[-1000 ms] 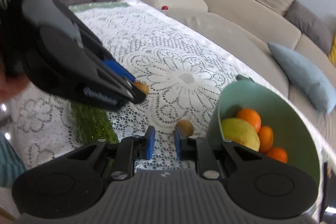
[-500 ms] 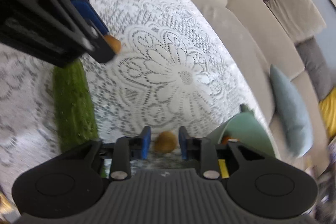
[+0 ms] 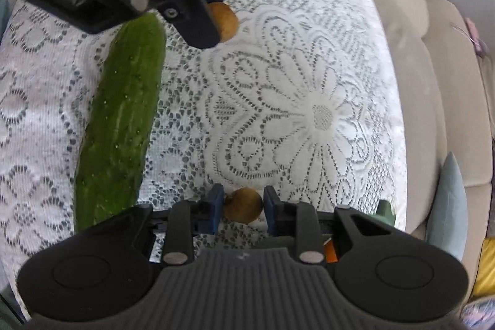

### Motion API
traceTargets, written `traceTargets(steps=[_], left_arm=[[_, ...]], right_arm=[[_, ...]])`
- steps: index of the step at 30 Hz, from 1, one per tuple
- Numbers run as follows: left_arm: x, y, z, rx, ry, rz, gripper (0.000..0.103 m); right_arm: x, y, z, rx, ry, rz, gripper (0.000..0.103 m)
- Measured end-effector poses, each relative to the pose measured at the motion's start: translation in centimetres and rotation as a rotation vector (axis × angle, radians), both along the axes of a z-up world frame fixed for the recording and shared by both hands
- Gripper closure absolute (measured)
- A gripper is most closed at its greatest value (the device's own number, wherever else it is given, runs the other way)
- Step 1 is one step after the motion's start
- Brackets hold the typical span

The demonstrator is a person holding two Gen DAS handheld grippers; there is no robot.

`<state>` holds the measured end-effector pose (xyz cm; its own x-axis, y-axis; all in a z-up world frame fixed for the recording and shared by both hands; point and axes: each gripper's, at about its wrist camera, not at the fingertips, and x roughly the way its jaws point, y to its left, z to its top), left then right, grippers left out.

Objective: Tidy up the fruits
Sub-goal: 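Grasp a kiwi with the left tool while the right tool grasps another kiwi, then carry both kiwis over the colander and release them inside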

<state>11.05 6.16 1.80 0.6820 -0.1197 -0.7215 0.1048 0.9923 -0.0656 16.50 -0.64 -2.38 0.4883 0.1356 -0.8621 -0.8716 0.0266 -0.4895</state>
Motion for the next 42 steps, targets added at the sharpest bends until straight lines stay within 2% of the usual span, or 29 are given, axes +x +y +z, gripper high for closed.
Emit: traceTargets(steps=[6, 9, 13, 18, 22, 25, 32, 37, 42], left_arm=[[0.0, -0.3, 0.0, 0.003, -0.004, -0.012, 0.077], [-0.1, -0.4, 0.2, 0.000, -0.012, -0.016, 0.077], [-0.4, -0.5, 0.4, -0.007, -0.024, -0.010, 0.077], [-0.7, -0.5, 1.0, -0.031, -0.051, 0.007, 0.077], [-1.1, -0.6, 1.8, -0.063, -0.088, 0.009, 0.077], [-1.2, -0.9, 2.3, -0.087, -0.116, 0.000, 0.077], [-0.7, -2.6, 3.7, -0.169, -0.180, -0.039, 0.077], [0.3, -5.0, 3.9, -0.200, -0.191, -0.091, 0.077], [1.2, -7.7, 3.8, -0.223, -0.200, -0.144, 0.077]], right_arm=[[0.0, 0.3, 0.0, -0.016, 0.003, 0.020, 0.079], [-0.4, 0.1, 0.3, 0.010, 0.004, 0.007, 0.079], [-0.9, -0.5, 1.7, 0.109, 0.004, -0.025, 0.079], [-2.6, -1.6, 4.5, 0.290, -0.028, -0.098, 0.079], [-4.2, -3.3, 6.3, 0.415, -0.099, -0.171, 0.079], [-4.8, -4.9, 7.5, 0.495, -0.140, -0.266, 0.079], [-4.8, -9.8, 9.0, 0.681, -0.151, -0.509, 0.079], [-4.3, -12.4, 8.5, 0.740, -0.193, -0.627, 0.079], [-3.0, -15.0, 7.9, 0.791, -0.168, -0.740, 0.079]])
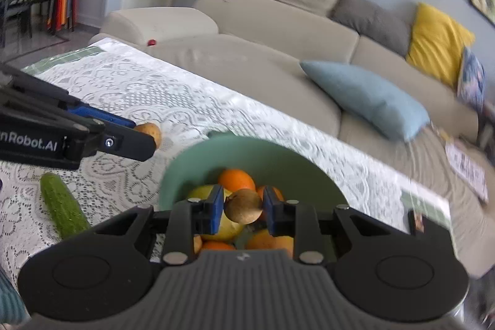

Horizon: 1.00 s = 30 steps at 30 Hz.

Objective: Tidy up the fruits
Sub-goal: 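Carry both kiwis over the colander and release them inside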

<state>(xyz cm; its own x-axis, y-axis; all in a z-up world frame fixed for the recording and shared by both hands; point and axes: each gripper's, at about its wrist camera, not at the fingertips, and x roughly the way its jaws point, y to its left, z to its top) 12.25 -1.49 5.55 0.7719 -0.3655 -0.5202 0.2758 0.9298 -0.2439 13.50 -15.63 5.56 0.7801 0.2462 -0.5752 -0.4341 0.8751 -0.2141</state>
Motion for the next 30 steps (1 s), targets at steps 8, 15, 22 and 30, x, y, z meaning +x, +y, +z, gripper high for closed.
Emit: traceTargets(steps=[8, 15, 22, 30], left_arm=[[1.9, -3.5, -1.3, 0.017, 0.036, -0.055, 0.077], [2.9, -5.1, -2.4, 0.042, 0.076, -0.070, 0.077], [3.9, -5.7, -3.2, 0.038, 0.122, -0.074, 0.077], [5.1, -4.9, -3.8, -0.007, 0.173, -0.035, 0.076]], right_arm=[[1.1, -2.5, -1.7, 0.004, 0.045, -0.071, 0.079], [1.6, -3.6, -2.5, 0.019, 0.081, -0.075, 0.079], [2.0, -3.5, -2.9, 0.036, 0.088, -0.065, 0.079], [2.5, -3.8, -2.9, 0.090, 0.092, -0.046, 0.079]])
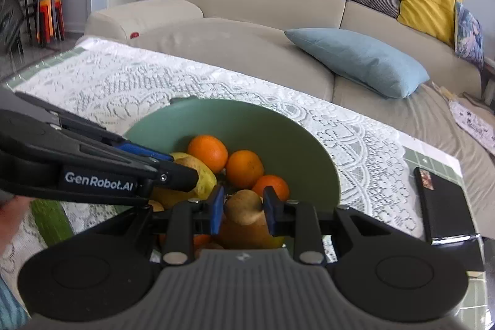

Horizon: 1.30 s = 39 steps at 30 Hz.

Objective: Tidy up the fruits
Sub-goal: 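Carry both kiwis over the colander and release them inside, then move both tools from the colander to the green cucumber on the table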

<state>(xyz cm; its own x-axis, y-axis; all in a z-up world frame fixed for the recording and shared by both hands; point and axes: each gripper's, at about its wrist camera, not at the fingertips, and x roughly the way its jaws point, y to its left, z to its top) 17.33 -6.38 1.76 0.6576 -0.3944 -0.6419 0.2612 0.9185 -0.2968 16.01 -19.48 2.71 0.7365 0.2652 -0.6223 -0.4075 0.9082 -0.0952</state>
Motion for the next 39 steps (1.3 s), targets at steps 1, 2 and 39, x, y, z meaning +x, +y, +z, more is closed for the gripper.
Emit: traceTargets(steps=[1, 2, 39], left_arm=[[0.1, 0.2, 0.0, -0.012, 0.003, 0.009, 0.076], [0.1, 0.5, 0.1, -0.025, 0.001, 0.019, 0.076], [0.0, 2.2, 1.2, -0.051, -0.048, 0.097, 0.065]], right_arm=[[0.2, -0.1, 0.1, 0.019, 0.001, 0.004, 0.079], [0.3, 0.0, 0.1, 0.035, 0.000, 0.008, 0.079], [3.5, -0.5, -0.6, 0.240, 0.108, -0.060, 0.057]])
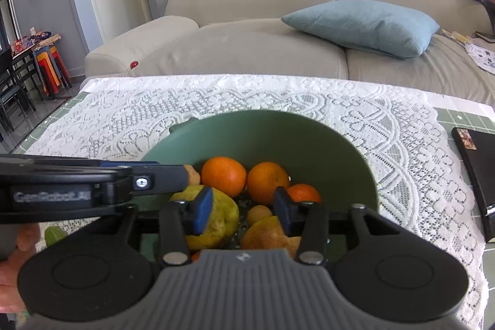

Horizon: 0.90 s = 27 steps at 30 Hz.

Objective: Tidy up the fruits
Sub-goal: 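Move both tools from the colander to the green cucumber on the table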

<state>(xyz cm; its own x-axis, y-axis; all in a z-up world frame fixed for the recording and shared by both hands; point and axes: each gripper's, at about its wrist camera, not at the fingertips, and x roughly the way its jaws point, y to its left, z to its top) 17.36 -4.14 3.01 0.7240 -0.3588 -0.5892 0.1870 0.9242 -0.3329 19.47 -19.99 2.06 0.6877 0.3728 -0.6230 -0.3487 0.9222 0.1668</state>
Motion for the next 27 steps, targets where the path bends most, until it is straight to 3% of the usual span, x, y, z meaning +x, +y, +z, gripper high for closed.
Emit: traceTargets(steps=[5, 10, 18, 27], left_arm=[[-1.8, 1.0, 1.5, 0.014, -0.049, -0.017, 0.059], [-4.1, 2.0, 2.5, 0.077, -0.094, -0.032, 0.052], [-8.1, 3.8, 3.3, 0.211, -0.176, -0.073, 0.036], [-9.8, 6.5, 2.2, 0.249, -0.137, -0.156, 0.026]], right_arm=[[-1.4, 0.1, 1.3, 0.015, -0.032, -0.010, 0.042], [-3.0, -0.2, 2.7, 0.068, -0.066, -0.024, 0.028], [-5.5, 1.1, 3.8, 0.080, -0.100, 0.021, 0.023], [-9.2, 3.8, 3.6, 0.098, -0.084, 0.174, 0.021]])
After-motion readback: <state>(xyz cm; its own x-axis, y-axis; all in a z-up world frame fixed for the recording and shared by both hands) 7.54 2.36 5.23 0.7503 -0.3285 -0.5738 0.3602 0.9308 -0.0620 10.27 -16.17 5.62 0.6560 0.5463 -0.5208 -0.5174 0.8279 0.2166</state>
